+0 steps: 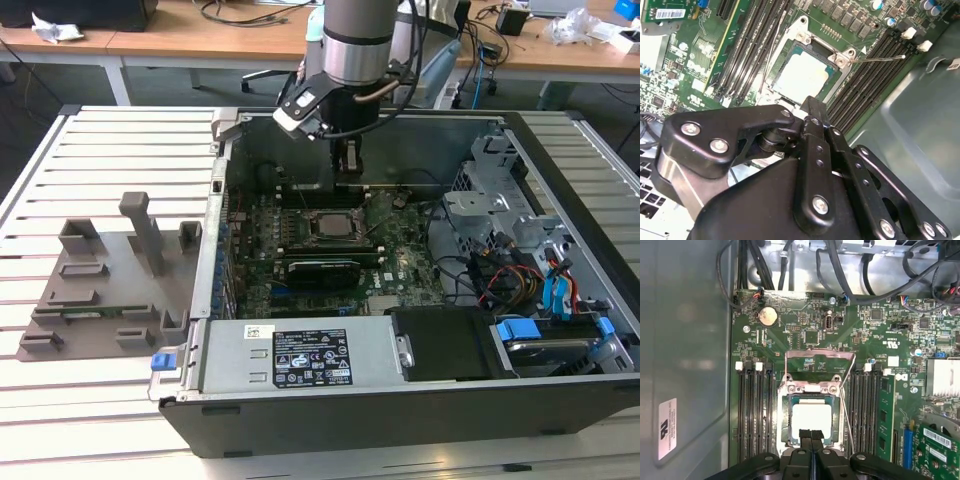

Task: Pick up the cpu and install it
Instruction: 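Place the cpu into insertion slot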

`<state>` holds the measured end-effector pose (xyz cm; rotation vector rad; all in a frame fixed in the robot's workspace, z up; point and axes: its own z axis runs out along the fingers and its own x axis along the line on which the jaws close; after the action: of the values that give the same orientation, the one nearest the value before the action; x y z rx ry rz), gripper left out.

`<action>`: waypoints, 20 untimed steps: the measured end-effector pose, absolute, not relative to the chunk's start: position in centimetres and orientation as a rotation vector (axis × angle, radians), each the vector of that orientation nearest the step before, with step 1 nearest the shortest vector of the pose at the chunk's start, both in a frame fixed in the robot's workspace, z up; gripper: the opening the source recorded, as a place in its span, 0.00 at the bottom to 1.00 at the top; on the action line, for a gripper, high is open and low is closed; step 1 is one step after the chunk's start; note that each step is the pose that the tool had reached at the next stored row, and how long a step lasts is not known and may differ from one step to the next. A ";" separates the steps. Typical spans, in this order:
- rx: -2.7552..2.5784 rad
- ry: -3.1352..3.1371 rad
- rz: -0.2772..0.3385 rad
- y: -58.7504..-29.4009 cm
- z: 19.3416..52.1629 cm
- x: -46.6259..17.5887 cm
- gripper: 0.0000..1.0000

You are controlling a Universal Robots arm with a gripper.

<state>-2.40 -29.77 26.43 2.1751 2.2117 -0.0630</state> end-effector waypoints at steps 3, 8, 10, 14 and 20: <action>2.175 2.212 -0.063 -29.8 27.2 -2.4 0.11; 2.175 2.211 -0.064 -29.8 28.4 -2.4 0.11; 2.175 2.211 -0.064 -29.8 28.7 -2.4 0.11; 2.175 2.211 -0.064 -29.8 30.0 -2.4 0.11; 2.175 2.211 -0.064 -29.8 31.1 -2.4 0.11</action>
<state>-2.40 -29.77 31.12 2.1747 2.2113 -0.0640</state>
